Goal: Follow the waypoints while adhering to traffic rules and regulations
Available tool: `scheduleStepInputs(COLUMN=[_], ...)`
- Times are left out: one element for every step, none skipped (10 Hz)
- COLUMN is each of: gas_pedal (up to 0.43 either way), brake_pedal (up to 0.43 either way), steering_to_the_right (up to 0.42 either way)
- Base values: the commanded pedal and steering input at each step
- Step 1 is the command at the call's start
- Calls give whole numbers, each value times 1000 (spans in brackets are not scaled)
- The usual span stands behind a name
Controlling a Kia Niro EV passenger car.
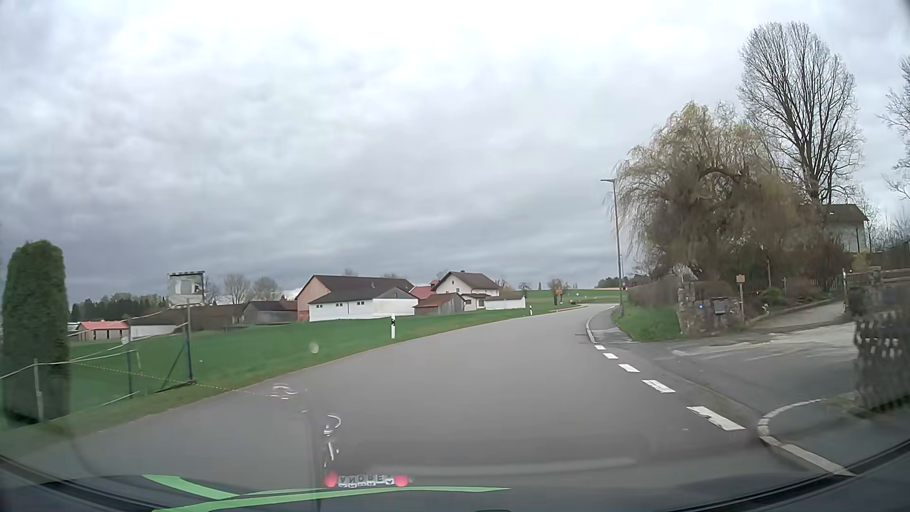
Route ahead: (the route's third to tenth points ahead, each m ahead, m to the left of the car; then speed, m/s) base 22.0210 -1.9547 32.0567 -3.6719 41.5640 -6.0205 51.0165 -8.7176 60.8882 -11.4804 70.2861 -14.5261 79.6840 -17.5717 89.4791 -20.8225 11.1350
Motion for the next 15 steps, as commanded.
scheduleStepInputs(gas_pedal=[189, 189, 189, 197, 197, 197, 197, 197, 197, 197, 197, 209, 209, 209, 209], brake_pedal=[0, 0, 0, 0, 0, 0, 0, 0, 0, 0, 0, 0, 0, 0, 0], steering_to_the_right=[38, 38, 38, 38, 38, 38, 38, 38, 37, 38, 38, 38, 38, 38, 38])
